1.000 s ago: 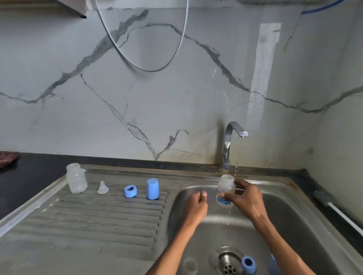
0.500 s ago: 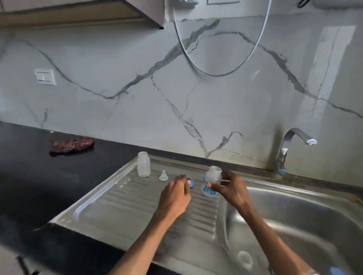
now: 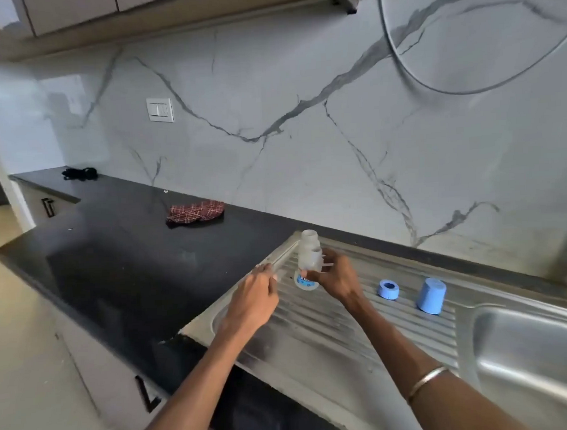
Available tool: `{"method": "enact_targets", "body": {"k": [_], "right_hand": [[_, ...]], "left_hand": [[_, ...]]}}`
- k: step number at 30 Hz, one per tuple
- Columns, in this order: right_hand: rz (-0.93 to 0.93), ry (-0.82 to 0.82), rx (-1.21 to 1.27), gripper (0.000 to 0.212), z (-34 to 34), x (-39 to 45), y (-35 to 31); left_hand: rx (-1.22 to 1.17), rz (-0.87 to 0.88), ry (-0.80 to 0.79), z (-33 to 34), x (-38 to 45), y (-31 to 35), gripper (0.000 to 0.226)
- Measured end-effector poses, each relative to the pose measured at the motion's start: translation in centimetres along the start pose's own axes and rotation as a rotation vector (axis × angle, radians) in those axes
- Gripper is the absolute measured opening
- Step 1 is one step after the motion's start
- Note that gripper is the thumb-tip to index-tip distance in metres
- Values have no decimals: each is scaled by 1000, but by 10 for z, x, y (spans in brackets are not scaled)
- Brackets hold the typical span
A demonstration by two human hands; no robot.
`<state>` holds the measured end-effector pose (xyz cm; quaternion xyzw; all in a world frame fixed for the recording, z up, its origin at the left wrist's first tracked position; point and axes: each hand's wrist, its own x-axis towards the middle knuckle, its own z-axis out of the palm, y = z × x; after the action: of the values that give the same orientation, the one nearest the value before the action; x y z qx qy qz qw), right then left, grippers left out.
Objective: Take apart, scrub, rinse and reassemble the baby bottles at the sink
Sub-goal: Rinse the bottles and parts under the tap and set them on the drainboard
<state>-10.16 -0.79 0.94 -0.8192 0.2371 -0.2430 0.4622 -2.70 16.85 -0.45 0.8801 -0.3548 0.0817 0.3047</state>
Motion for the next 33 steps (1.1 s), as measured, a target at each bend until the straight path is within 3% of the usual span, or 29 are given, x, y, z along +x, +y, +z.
{"method": "enact_targets", "body": {"k": [19,24,27,30,33], "right_hand": [[-38,-103,-91,73,32,20,13],[-13,-130,-94,66,23,9,17],[4,-84,-99,75,8,0,19],[24,-43,-59,67,-18,-15,21],[12,-20,-57,46,-53,-30,26]], "left_hand": [[49,-84,-119,17,12,-16,48],[28,-59,-59,16,7,-9,46],[24,-50,-26,14,-1,5,43],[7,-14,-34,14,-13,29,34],[-25,40,-57,19,-27,56,30]]}}
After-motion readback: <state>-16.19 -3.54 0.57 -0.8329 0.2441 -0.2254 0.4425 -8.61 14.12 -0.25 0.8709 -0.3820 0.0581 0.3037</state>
